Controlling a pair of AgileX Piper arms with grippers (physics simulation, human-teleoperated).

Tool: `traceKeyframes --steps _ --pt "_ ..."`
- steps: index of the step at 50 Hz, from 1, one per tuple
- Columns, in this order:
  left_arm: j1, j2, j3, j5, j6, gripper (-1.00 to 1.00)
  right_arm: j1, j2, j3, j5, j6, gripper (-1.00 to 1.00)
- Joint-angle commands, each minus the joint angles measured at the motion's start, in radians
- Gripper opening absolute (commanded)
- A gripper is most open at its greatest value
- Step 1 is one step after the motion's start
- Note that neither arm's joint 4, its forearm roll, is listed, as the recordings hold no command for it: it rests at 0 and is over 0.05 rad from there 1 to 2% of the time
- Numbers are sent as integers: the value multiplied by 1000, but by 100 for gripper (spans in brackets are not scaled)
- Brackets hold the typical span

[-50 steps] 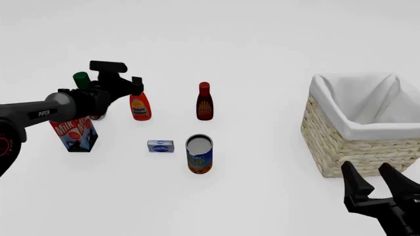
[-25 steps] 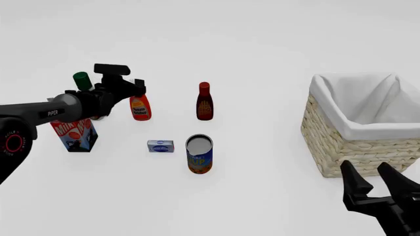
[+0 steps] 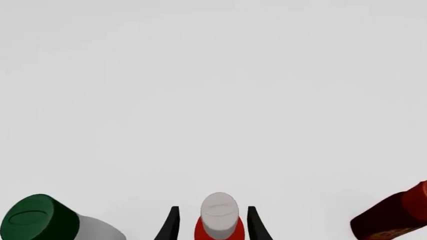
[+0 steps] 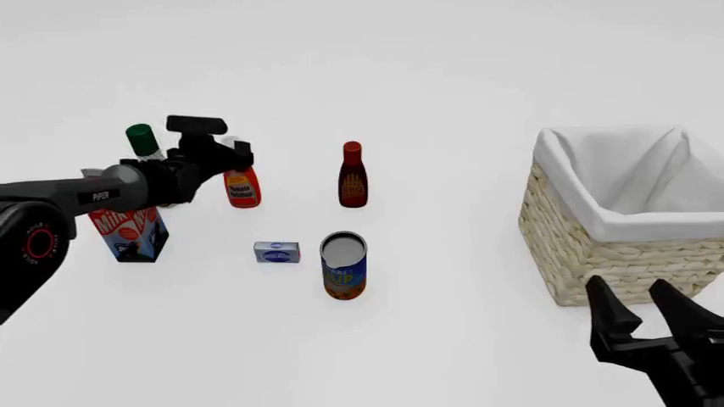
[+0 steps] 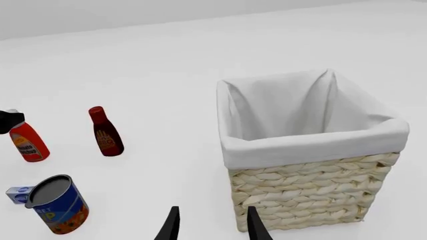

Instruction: Pick the ketchup and place it in the basket.

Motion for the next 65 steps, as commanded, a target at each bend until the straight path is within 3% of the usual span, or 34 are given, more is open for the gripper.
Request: traceKeyframes --steps 1,13,14,33,65 --pt "0 17 -15 2 -1 100 -1 9 0 -7 2 100" --pt "0 30 -21 -3 -9 100 1 24 0 -19 5 100" --pt "2 28 -18 -4 -10 -100 1 25 0 -21 5 100" --pt "6 -92 61 -17 -8 -100 0 -37 0 27 -4 100" --pt "-1 -447 283 14 -30 -100 -3 -289 1 217 -19 100"
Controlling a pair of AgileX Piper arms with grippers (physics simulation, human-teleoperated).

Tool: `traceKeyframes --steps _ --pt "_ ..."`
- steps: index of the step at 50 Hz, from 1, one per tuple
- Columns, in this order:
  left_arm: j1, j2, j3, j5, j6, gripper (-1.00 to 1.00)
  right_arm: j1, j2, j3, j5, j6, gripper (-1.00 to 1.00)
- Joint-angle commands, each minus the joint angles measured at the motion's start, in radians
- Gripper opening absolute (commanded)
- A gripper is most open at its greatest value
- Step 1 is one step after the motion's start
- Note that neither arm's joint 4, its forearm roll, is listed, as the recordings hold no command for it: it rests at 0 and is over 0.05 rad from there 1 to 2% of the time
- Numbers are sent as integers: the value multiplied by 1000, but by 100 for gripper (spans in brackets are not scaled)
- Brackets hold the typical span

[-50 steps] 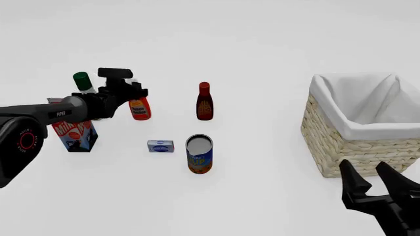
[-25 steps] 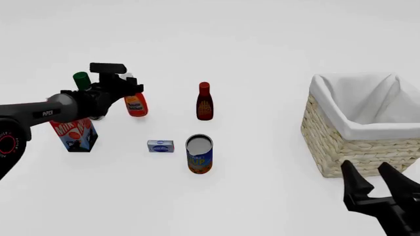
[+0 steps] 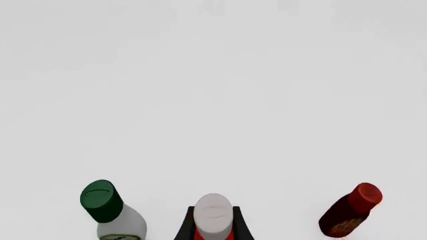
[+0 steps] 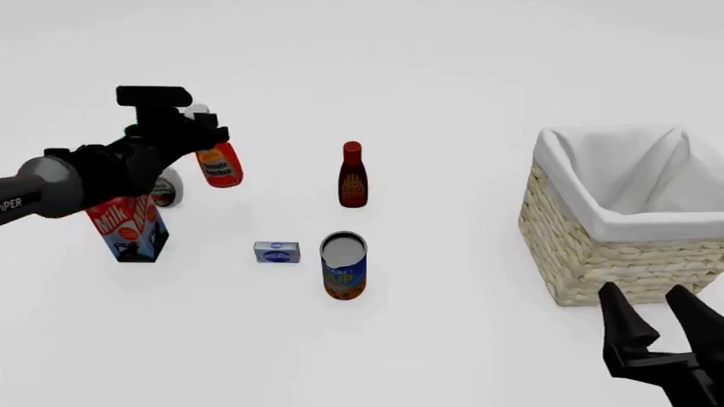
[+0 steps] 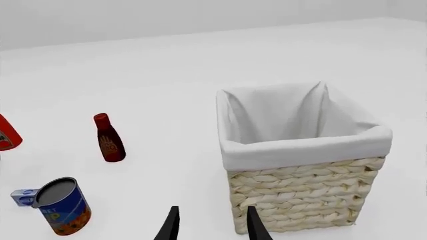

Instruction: Pick the ketchup and place it in the basket.

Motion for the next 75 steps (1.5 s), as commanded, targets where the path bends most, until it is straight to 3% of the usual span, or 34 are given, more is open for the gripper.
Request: traceKeyframes --steps 1,14,25,27,29,32,34,44,55,66,75 --pt "-13 -153 96 6 16 -100 -2 -103 1 77 -4 100" --pt "-29 -319 178 46 45 -100 -2 -197 0 145 -14 100" --pt "-67 -472 283 81 73 -100 18 -309 -9 234 -63 100" --pt "-66 -509 304 96 75 -100 67 -403 -35 307 -93 100" --pt "-70 -532 319 106 80 -100 80 -399 -46 317 -119 100" --pt "-67 -569 338 133 80 -100 83 -397 -75 345 -52 100" --pt "-67 -600 349 153 80 -100 101 -402 -106 368 -86 100" --pt "-78 -734 391 244 91 -100 226 -402 -236 457 -105 100" --pt "-152 -881 428 376 91 -100 347 -337 -340 478 -122 100" --pt "-204 -994 438 500 103 -100 507 -243 -447 489 -203 100" --pt "-235 -1051 426 575 120 -100 597 -163 -480 470 -227 100"
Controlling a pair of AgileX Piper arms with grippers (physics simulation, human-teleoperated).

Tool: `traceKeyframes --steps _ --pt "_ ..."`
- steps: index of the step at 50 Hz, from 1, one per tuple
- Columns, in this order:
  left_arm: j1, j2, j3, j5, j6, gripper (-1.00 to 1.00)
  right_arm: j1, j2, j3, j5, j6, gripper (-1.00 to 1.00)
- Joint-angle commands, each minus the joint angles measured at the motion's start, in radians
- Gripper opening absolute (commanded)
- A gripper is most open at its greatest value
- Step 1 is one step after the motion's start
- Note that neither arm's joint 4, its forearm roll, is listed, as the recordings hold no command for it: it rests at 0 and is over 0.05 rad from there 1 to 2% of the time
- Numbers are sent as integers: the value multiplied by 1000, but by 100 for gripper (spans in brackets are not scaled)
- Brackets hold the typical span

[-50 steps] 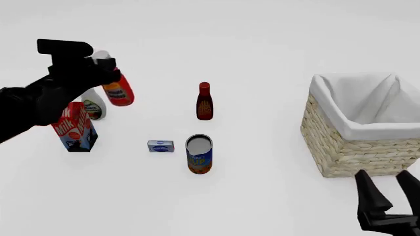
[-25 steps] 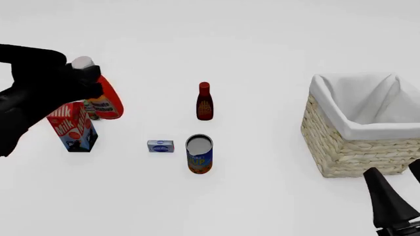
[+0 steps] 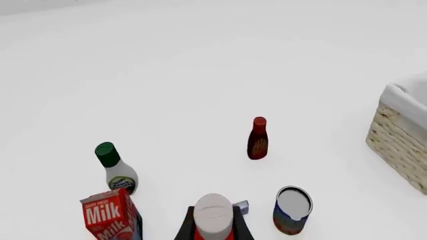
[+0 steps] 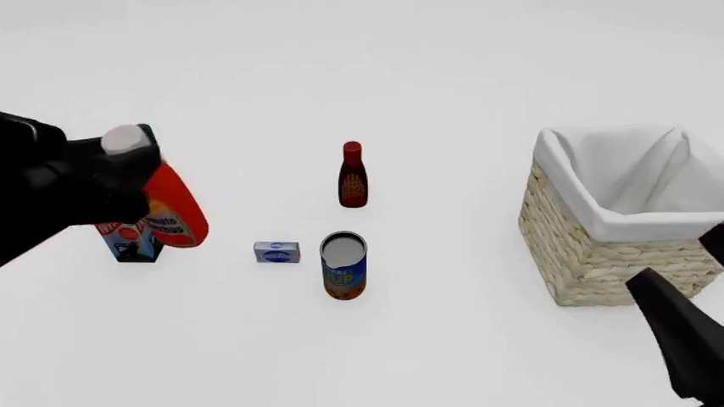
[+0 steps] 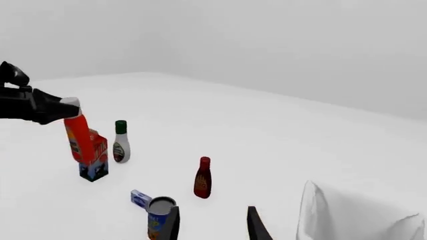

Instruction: Pick the ketchup and place it in the basket.

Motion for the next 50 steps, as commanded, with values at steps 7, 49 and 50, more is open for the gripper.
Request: traceKeyframes --steps 7,49,50 --pt "-73 -114 -20 149 44 -100 177 158 -80 -30 -53 100" --pt "-178 -139 -44 204 65 -100 397 580 -155 -229 -74 100" --pt "-181 -137 -46 204 63 -100 399 591 -155 -237 -69 100"
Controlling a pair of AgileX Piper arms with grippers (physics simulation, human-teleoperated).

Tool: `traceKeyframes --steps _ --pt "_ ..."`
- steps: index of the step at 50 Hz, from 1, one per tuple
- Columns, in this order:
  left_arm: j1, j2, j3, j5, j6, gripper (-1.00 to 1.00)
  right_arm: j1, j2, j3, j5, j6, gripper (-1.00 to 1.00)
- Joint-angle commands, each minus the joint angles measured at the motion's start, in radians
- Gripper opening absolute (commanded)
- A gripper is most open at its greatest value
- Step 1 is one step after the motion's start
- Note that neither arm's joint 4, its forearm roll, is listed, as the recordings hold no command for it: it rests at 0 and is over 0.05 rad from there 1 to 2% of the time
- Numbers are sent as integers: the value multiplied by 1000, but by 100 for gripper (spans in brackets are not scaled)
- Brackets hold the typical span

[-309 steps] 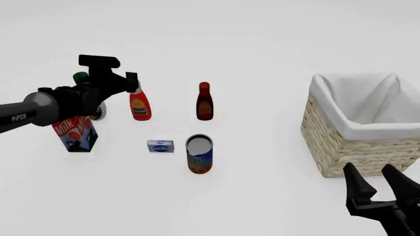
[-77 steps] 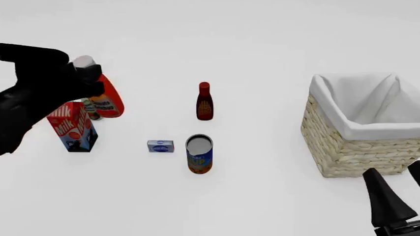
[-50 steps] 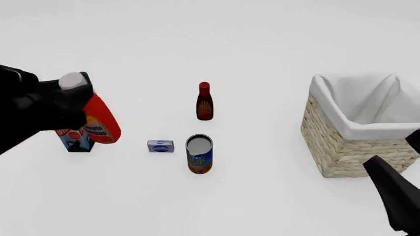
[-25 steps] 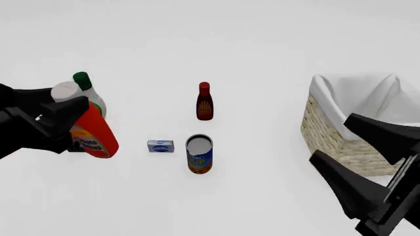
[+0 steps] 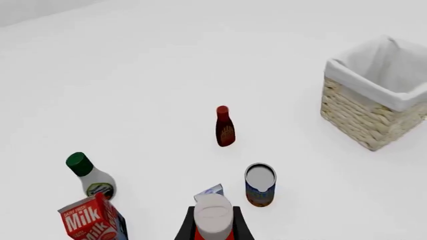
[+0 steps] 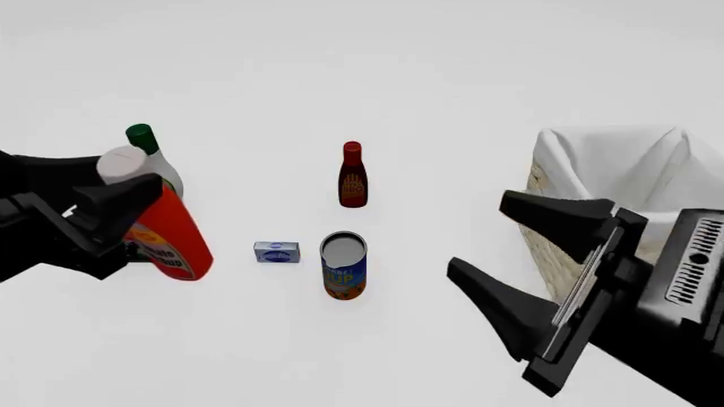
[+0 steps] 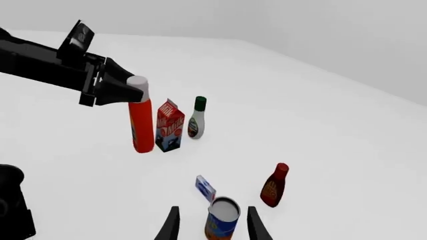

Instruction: Pick the ketchup and place it in the basket.

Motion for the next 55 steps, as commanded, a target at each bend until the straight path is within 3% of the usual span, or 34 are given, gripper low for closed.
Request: traceKeyframes --steps 1,9,41,55 --pt "-23 2 -9 0 10 -100 41 84 -16 -49 17 100" --pt "-34 7 -24 5 6 -100 74 135 -43 -73 59 100" --pt "-63 5 -43 14 10 -100 94 263 -114 -115 42 100" --pt "-75 3 -22 7 8 -100 140 348 -155 -126 31 100"
